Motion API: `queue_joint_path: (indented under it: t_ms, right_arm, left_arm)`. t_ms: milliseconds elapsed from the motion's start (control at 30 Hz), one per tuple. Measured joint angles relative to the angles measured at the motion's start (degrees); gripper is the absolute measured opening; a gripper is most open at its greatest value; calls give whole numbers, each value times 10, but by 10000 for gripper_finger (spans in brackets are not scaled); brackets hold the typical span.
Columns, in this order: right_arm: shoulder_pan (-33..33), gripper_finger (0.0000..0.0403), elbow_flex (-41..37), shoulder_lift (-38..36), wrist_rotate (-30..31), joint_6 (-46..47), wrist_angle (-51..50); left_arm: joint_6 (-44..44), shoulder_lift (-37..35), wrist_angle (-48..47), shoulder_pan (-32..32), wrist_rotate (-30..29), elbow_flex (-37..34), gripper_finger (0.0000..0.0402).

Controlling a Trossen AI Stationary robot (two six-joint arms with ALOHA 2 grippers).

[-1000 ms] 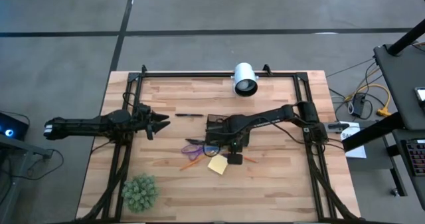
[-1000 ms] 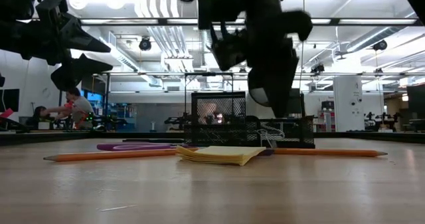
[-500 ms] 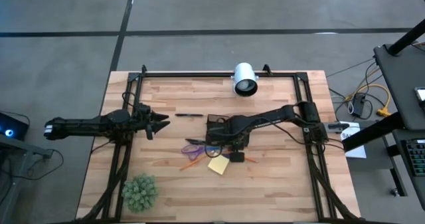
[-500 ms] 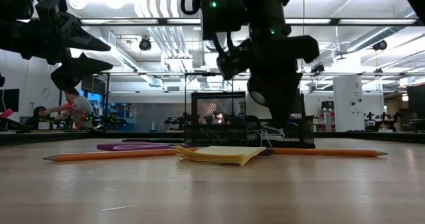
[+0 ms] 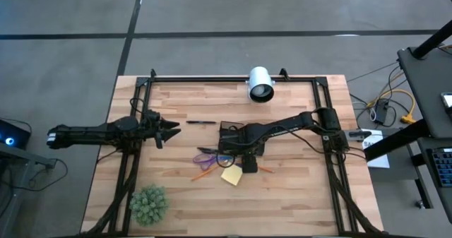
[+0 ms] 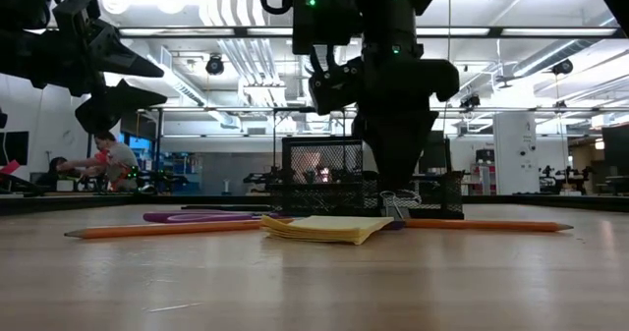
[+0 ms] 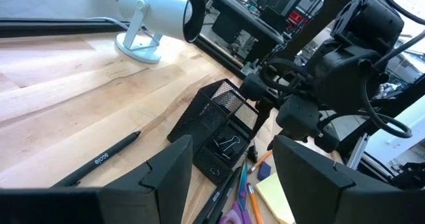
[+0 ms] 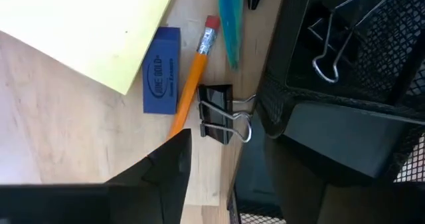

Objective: Pick and place office supplies into organizer
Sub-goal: Put the black binder clip into the black mesh organizer

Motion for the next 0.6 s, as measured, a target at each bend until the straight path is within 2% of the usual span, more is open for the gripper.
queue_joint_path:
  t_ms: [300,600]
  right_arm:
    - [-1,168,-7,3,-9,0,15]
    - [-18,158,-11,7,23,-22,2]
  left_arm:
    - [0,0,0,0,0,0,195]
    - [0,0,0,0,0,0,195]
